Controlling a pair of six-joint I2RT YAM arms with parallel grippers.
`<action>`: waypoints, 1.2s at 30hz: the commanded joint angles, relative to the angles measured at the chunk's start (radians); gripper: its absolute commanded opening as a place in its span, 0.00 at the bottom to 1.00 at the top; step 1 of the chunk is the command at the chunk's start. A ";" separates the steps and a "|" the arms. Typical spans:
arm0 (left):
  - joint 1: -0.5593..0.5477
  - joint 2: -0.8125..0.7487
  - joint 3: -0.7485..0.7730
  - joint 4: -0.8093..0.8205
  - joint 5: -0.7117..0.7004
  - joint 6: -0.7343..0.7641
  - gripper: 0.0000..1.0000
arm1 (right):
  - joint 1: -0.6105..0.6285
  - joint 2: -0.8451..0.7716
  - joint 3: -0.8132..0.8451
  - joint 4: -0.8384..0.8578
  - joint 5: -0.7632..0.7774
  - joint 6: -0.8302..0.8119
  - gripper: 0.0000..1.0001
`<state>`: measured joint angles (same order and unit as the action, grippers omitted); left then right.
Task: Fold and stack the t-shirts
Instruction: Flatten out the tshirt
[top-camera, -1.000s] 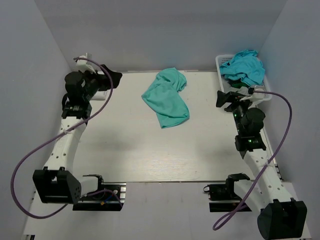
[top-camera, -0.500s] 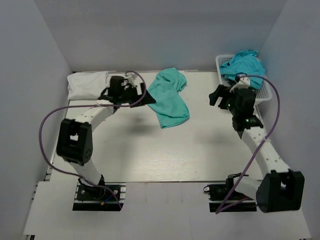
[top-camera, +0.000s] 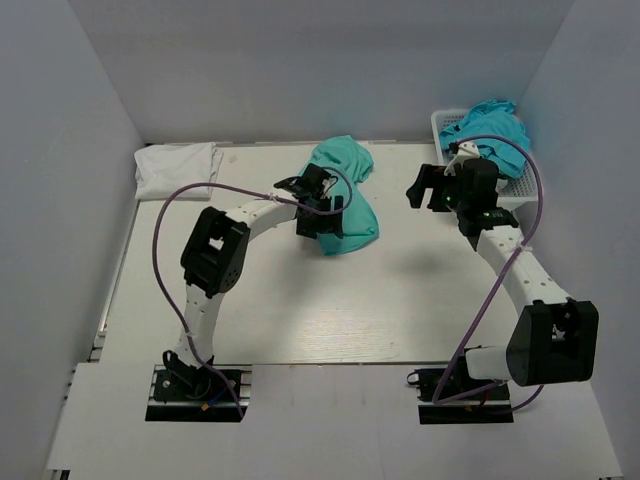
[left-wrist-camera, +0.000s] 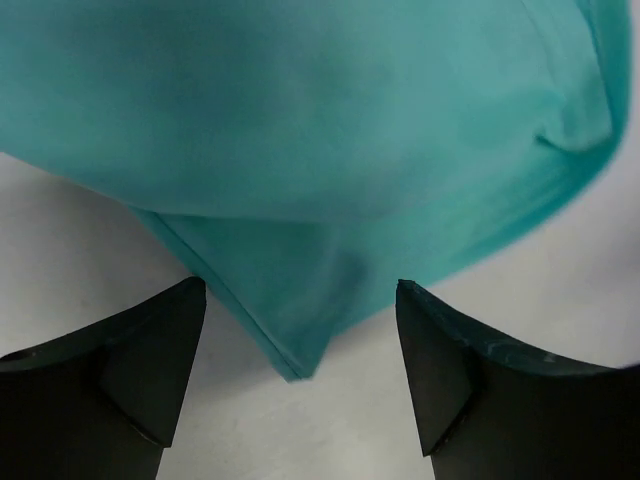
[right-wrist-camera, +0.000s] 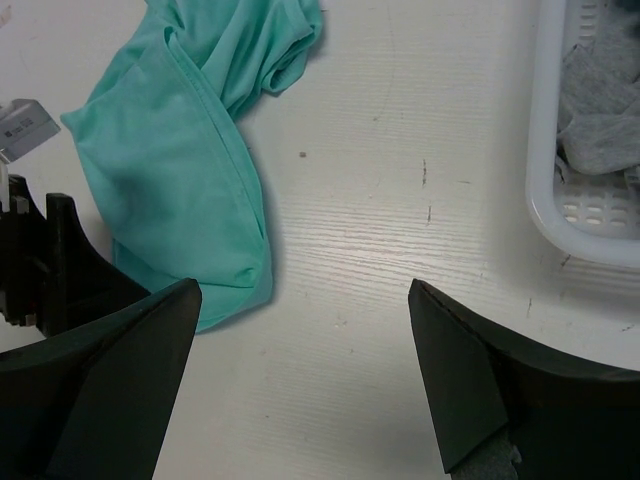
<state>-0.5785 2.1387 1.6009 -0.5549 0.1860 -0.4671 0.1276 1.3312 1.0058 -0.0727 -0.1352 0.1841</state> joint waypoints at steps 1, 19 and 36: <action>-0.023 0.036 0.085 -0.150 -0.198 -0.019 0.86 | 0.004 -0.027 0.027 -0.004 0.035 -0.028 0.90; -0.012 -0.327 -0.378 -0.185 -0.384 -0.133 0.00 | 0.220 0.195 0.218 -0.009 0.031 -0.164 0.90; -0.012 -0.465 -0.561 -0.194 -0.379 -0.200 0.00 | 0.497 0.927 0.994 -0.205 0.540 0.028 0.90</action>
<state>-0.5919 1.7412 1.0698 -0.7486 -0.1844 -0.6518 0.6357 2.2135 1.9167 -0.2790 0.1734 0.1539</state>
